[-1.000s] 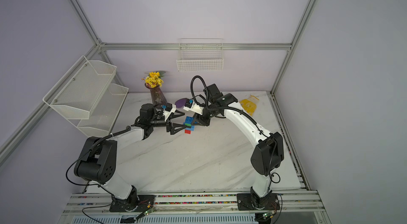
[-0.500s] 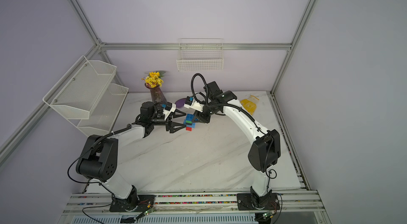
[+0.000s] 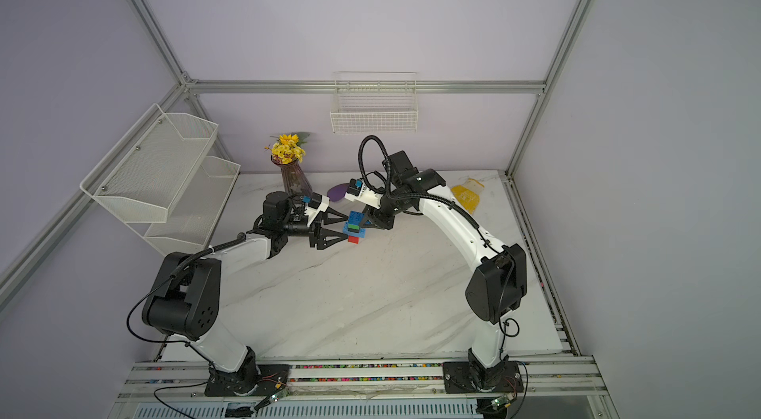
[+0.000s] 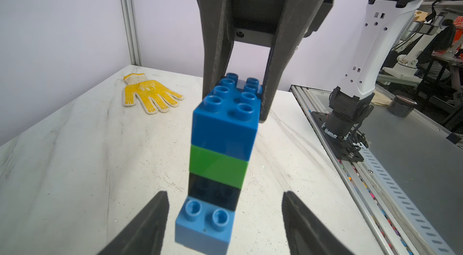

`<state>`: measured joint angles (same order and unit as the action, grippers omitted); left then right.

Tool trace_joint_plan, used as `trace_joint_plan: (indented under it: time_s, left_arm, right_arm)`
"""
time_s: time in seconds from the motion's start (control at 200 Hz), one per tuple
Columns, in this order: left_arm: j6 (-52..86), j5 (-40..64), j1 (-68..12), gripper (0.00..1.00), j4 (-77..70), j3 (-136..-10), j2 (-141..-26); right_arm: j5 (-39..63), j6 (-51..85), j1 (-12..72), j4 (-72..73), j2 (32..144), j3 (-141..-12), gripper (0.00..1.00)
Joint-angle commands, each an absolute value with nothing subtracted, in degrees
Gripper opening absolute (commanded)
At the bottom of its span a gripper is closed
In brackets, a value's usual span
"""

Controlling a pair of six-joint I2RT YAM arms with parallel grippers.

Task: Assemble the letter f with lego
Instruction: Pick up the lego brick from the center of the board.

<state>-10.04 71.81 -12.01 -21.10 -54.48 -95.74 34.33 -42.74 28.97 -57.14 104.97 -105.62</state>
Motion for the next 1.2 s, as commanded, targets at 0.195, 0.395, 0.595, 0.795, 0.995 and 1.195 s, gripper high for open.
trace_joint_plan:
  time_s: [0.195,0.395,0.595,0.795,0.995,1.195]
  left_arm:
    - [-10.91,73.04,-12.65,0.68,-21.42,-54.38,-94.31]
    - [-10.71,72.95,-13.12,0.62,-21.43,-54.80,-94.66]
    - [-10.55,73.04,-13.27,0.57,-21.36,-54.93,-94.90]
    - [-10.72,73.12,-13.36,0.51,-21.75,-54.58,-95.01]
    - [-10.69,73.47,-13.45,0.47,-22.34,-54.76,-95.45]
    - [-10.90,73.56,-13.45,0.43,-22.57,-54.87,-95.63]
  right_arm:
    - [36.74,-43.94,28.74,-58.10,102.23,-107.30,0.27]
    - [36.72,-44.03,28.74,-58.01,101.60,-107.12,0.27]
    - [36.17,-43.97,28.74,-58.01,101.34,-106.82,0.27]
    - [36.39,-43.85,28.74,-58.07,101.34,-107.20,0.27]
    - [36.49,-43.60,28.70,-58.10,101.60,-107.19,0.27]
    - [36.30,-43.51,28.66,-58.08,101.78,-107.36,0.27]
